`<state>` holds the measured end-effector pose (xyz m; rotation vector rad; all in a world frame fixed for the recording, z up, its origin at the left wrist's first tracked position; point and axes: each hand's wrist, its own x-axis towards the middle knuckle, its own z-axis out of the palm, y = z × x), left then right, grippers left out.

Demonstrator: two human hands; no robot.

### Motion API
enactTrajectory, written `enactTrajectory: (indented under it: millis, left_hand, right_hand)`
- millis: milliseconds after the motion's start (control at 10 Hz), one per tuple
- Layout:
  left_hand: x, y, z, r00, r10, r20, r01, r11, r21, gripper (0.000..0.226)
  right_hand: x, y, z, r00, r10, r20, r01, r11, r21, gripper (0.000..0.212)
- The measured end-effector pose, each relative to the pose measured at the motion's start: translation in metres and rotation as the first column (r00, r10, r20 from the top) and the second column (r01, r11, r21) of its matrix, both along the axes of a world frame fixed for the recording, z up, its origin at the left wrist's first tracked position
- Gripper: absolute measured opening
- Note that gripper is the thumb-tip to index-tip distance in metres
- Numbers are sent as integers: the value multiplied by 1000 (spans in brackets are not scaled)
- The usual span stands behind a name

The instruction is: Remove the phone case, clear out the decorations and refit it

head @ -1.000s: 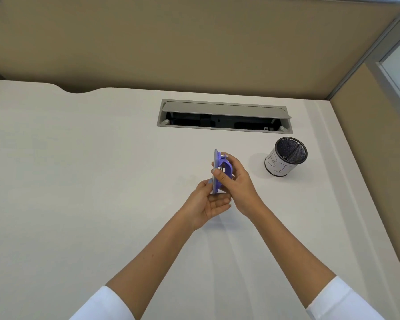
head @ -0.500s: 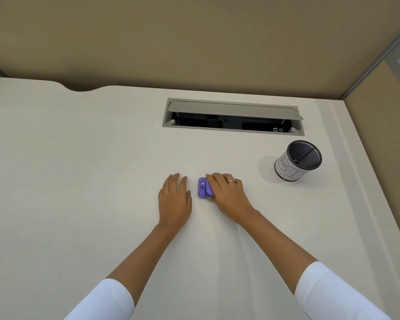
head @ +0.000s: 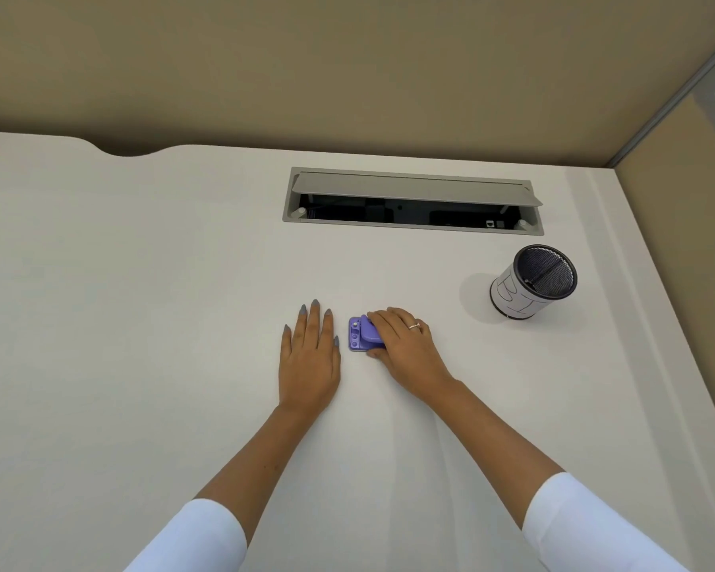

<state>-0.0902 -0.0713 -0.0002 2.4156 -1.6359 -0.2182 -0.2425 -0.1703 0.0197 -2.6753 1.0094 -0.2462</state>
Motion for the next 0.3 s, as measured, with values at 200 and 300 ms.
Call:
enactTrajectory:
  millis: [200, 300]
  left_hand:
    - [-1, 0, 2, 999, 11, -44, -12, 1000, -13, 54]
    - [-1, 1, 7, 997, 23, -78, -29, 997, -72, 58]
  right_hand:
    - [-4, 6, 1, 997, -66, 46, 61, 993, 98, 61]
    - [-11, 11, 6, 977, -156, 145, 130, 976, 176, 77]
